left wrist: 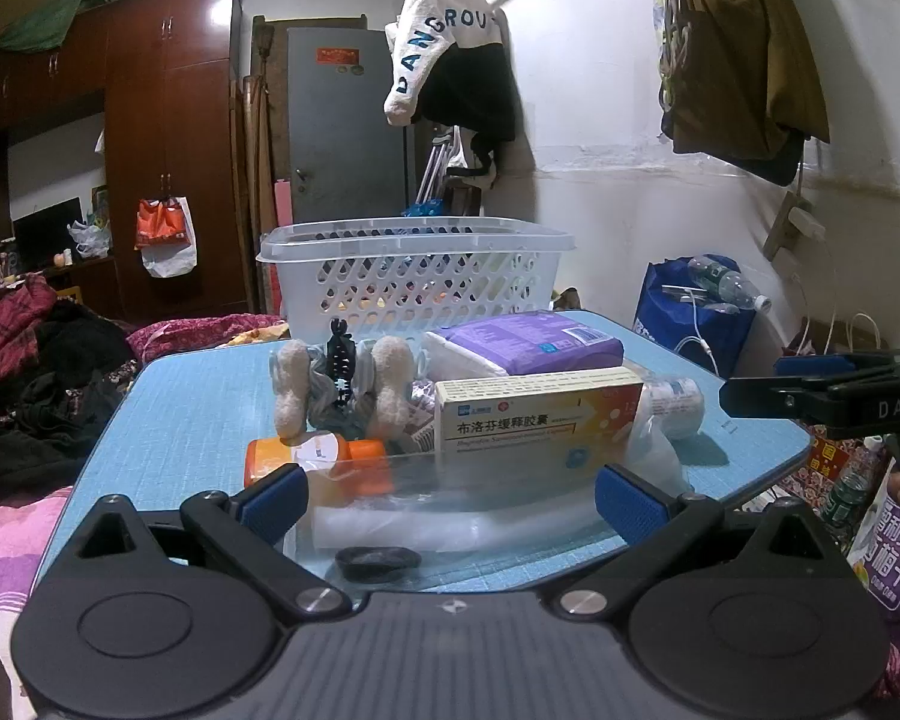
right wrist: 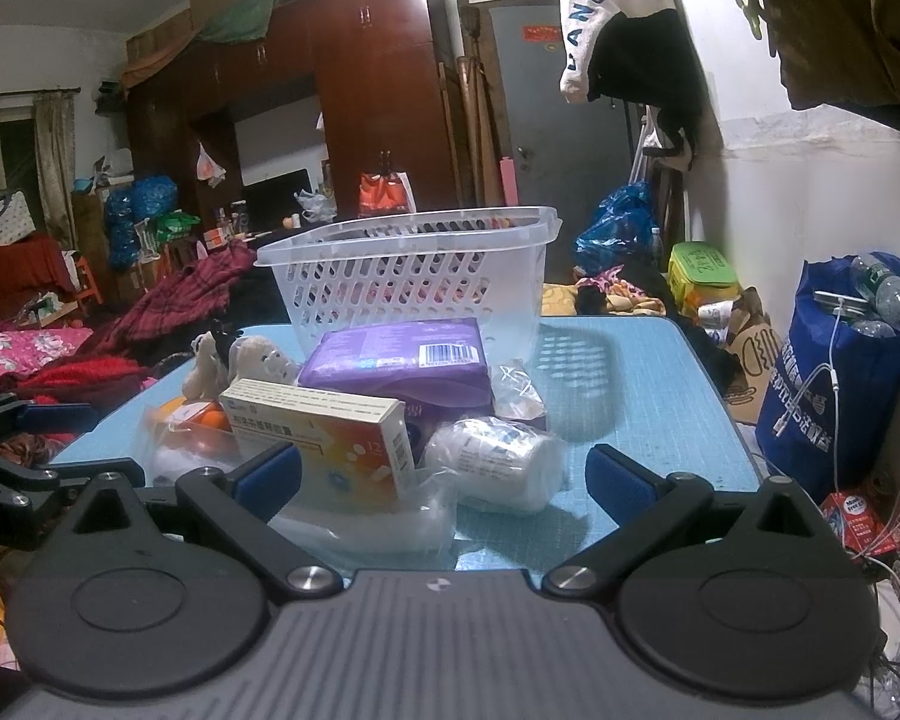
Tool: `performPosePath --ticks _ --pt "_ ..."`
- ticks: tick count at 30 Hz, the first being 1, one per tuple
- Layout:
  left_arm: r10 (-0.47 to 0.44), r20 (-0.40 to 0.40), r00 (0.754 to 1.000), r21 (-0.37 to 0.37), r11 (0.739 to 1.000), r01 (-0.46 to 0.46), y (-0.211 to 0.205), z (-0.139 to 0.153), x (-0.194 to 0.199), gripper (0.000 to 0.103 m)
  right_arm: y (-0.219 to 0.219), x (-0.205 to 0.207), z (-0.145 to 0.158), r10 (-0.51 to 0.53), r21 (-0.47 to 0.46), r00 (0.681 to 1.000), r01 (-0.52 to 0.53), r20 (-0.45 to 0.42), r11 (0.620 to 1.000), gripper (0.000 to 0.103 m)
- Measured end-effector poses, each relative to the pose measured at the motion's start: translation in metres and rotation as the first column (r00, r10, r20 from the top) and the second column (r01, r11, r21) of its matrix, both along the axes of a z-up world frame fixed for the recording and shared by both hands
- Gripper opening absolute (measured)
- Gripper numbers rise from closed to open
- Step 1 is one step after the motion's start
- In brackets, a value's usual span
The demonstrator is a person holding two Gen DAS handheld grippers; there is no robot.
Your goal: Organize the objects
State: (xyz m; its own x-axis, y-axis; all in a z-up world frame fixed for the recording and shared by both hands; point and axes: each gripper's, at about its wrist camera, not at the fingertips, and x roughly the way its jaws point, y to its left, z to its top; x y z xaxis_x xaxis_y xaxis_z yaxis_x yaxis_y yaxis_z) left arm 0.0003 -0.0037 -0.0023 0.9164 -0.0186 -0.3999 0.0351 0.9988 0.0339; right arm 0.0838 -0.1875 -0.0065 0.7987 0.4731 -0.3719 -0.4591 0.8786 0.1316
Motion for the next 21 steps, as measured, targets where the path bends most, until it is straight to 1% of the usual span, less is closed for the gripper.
performPosePath --ticks 21 --pt "-0.006 -0.005 1.0 -0.001 1.0 0.006 -0.0019 -0.0014 0.0003 0.103 -0.0004 -0.0001 0.0 0.0 0.001 1.0 0.0 0.0 1.0 0.103"
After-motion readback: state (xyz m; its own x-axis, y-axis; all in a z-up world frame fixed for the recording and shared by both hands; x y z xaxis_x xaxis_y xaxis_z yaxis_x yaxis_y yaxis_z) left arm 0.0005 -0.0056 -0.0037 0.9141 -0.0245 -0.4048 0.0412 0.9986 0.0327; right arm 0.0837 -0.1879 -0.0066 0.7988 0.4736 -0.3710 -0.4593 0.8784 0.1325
